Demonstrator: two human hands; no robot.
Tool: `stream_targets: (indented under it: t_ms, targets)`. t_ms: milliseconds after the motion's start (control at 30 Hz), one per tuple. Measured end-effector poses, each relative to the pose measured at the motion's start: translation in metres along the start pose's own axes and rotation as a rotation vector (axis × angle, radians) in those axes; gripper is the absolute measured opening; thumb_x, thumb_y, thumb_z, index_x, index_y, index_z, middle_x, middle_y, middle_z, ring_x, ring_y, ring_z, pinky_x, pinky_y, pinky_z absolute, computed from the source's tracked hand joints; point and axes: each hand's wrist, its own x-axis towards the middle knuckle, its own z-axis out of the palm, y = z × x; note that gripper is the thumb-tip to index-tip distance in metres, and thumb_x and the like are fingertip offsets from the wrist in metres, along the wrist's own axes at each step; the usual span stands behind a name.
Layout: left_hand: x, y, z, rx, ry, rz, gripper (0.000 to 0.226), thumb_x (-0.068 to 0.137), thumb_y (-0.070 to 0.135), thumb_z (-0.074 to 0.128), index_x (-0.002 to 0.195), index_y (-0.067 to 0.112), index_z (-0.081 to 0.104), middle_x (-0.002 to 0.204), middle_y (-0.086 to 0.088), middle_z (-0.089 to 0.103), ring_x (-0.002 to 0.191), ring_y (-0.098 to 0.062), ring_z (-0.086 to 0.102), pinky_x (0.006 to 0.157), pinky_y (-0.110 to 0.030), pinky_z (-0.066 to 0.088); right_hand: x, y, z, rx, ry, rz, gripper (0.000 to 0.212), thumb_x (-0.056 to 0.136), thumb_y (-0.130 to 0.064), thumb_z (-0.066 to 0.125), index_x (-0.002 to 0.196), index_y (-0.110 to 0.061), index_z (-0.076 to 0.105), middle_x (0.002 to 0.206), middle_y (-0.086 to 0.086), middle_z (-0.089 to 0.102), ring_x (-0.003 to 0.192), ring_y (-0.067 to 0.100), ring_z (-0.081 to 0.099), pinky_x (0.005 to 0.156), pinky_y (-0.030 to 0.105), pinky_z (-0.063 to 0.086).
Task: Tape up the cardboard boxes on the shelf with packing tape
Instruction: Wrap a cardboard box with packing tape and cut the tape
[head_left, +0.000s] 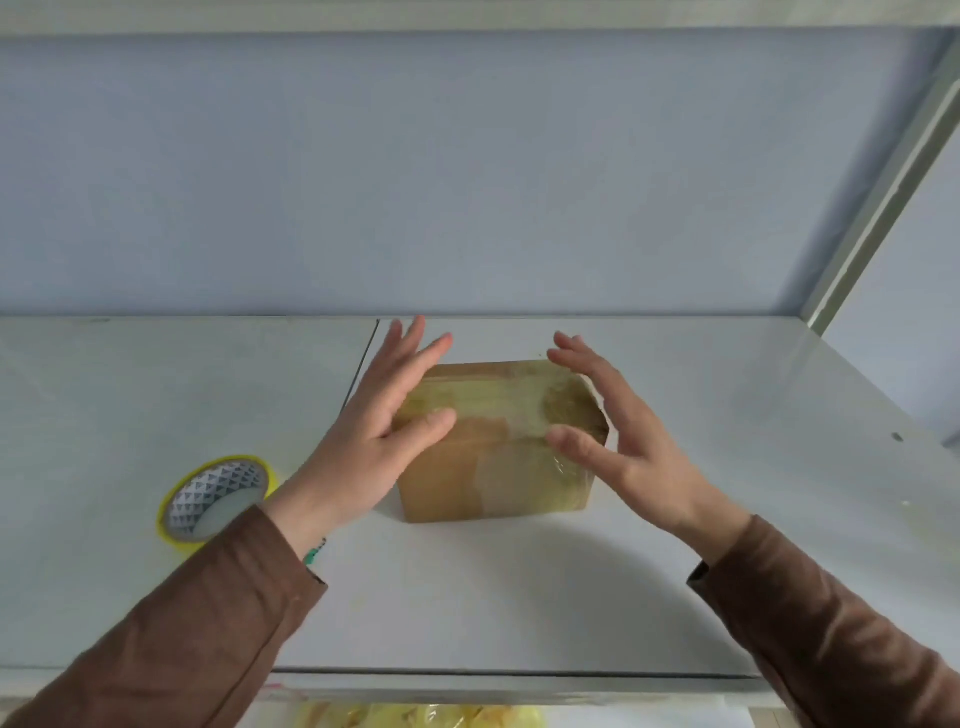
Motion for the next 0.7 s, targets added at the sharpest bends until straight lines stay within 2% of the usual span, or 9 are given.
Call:
stream_targets:
  t_ms: [67,133,200,300,400,500,567,633,700]
  targets:
    - [0.008,0.003,-0.006,0.398,-0.188,0.125,0.083,0.095,0.068,0.046,0.163,0.029,0.019,0.17,0.016,0.004,0.154,0.004,-0.01,0.129,-0.033,-0.003,0.007,-0.003,-0.007,-0.32,-0.122,-0.074,0.079,0.097,-0.056,0.057,0.162,-0.023,0.027,0.171,-0.01,0.016,0.157,0.001,0.002,0.129,0.034,0.006]
    - [0.014,0.003,-0.006,0.632,-0.311,0.174,0.087,0.094,0.074,0.037,0.163,0.028,0.012,0.17,0.015,0.002,0.154,0.005,-0.009,0.129,-0.032,-0.001,0.014,-0.004,-0.007,-0.562,-0.214,-0.121,0.081,0.096,-0.064,0.041,0.163,-0.022,0.023,0.17,-0.009,0.014,0.157,0.003,-0.001,0.13,0.035,0.002]
    - [0.015,0.001,-0.004,0.637,-0.29,0.176,0.082,0.094,0.07,0.034,0.162,0.03,0.015,0.169,0.016,0.006,0.154,0.006,-0.002,0.128,-0.026,0.0,0.017,-0.005,-0.004,-0.653,-0.223,-0.122,0.076,0.097,-0.062,0.032,0.161,-0.021,0.027,0.169,-0.008,0.02,0.158,0.006,0.005,0.129,0.033,0.004]
    - [0.014,0.0,0.001,0.59,-0.227,0.18,0.072,0.096,0.064,0.035,0.16,0.032,0.025,0.167,0.018,0.014,0.153,0.009,0.002,0.124,-0.015,-0.001,0.017,-0.005,0.002,-0.655,-0.163,-0.132,0.068,0.1,-0.056,0.033,0.158,-0.021,0.037,0.165,-0.008,0.03,0.156,0.008,0.018,0.129,0.036,0.01]
    - [0.011,-0.002,0.004,0.551,-0.2,0.192,0.068,0.098,0.062,0.039,0.158,0.033,0.029,0.167,0.016,0.018,0.153,0.008,0.003,0.127,-0.024,0.003,0.015,-0.003,0.004,-0.635,-0.15,-0.133,0.065,0.1,-0.054,0.036,0.156,-0.022,0.04,0.164,-0.01,0.032,0.156,0.007,0.018,0.129,0.038,0.011]
    - [0.007,-0.004,0.002,0.29,-0.149,0.111,0.072,0.095,0.068,0.049,0.159,0.045,0.023,0.169,0.02,0.005,0.154,0.004,-0.01,0.128,-0.035,-0.001,0.011,0.001,-0.002,-0.325,-0.167,-0.071,0.068,0.099,-0.06,0.05,0.159,-0.035,0.032,0.165,-0.024,0.025,0.155,-0.003,0.01,0.127,0.024,0.009]
    - [0.004,-0.001,-0.002,-0.166,-0.007,-0.157,0.088,0.084,0.079,0.055,0.158,0.054,0.015,0.165,0.033,0.0,0.152,0.009,-0.005,0.127,-0.034,0.001,0.008,0.0,-0.008,0.021,-0.042,0.08,0.08,0.087,-0.075,0.056,0.157,-0.053,0.023,0.162,-0.034,0.021,0.15,-0.013,0.011,0.121,0.012,0.016]
    - [0.0,-0.004,-0.003,-0.586,0.146,-0.5,0.089,0.084,0.08,0.055,0.159,0.046,0.025,0.162,0.03,0.021,0.151,0.001,0.022,0.126,-0.038,0.016,0.008,0.002,-0.009,0.224,0.086,0.265,0.072,0.085,-0.084,0.047,0.151,-0.062,0.029,0.154,-0.04,0.031,0.148,-0.01,0.025,0.119,0.022,0.027]
    - [-0.003,-0.012,-0.001,-0.767,0.051,-0.651,0.079,0.091,0.075,0.043,0.153,0.027,0.047,0.145,0.005,0.054,0.133,-0.019,0.049,0.116,-0.043,0.033,0.009,0.005,-0.006,0.289,0.03,0.391,0.053,0.09,-0.085,0.031,0.135,-0.064,0.048,0.134,-0.045,0.051,0.139,-0.003,0.046,0.112,0.033,0.041]
